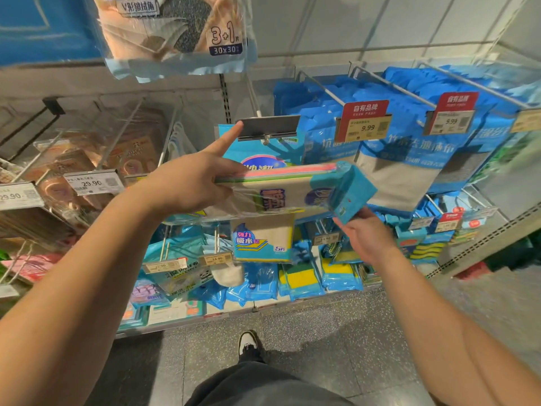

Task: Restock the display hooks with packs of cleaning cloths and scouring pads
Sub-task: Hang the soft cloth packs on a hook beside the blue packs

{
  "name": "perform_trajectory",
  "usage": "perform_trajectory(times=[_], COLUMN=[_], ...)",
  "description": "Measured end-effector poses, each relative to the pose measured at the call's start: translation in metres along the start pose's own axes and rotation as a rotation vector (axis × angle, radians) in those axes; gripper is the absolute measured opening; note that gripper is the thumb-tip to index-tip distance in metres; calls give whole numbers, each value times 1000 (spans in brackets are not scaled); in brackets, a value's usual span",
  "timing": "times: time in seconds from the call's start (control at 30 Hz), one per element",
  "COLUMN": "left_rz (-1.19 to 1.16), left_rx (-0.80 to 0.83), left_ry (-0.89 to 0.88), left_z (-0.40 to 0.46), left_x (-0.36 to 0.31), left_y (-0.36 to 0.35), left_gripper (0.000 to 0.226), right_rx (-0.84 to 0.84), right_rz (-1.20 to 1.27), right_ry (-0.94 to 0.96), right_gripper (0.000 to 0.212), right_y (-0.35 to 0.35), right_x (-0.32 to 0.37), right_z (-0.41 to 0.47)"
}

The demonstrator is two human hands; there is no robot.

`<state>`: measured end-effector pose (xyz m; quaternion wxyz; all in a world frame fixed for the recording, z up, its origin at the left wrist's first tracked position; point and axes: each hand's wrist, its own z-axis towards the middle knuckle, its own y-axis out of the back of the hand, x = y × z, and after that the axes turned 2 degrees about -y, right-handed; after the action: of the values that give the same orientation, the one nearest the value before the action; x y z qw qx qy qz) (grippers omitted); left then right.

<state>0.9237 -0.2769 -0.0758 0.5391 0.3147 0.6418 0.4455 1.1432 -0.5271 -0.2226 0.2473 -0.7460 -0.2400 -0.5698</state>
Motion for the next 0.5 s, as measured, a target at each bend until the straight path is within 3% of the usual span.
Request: perform_trajectory(times=[0.07, 0.17, 0.27, 0.33, 0.5], left_rz=[-48, -106, -182, -223, -258], left_rx=[0, -31, -56, -46, -67], left_ry=[-13, -22, -26, -44, -54], left_z=[1, 1, 0, 0, 1], left_x=[2, 1, 2, 1, 3], left_y=[-3, -6, -7, -9, -21], left_gripper=[56, 56, 54, 60, 62], right_rx=[102, 201, -3, -118, -72], right_rz=[50, 62, 111, 221, 306], right_ry=[-15, 77, 112, 106, 166], right_gripper=[60, 52, 26, 20, 17], right_y=[6, 4, 1, 2, 9], right_x=[-8, 4, 16, 21, 43], right_z=[-12, -14, -8, -5, -4])
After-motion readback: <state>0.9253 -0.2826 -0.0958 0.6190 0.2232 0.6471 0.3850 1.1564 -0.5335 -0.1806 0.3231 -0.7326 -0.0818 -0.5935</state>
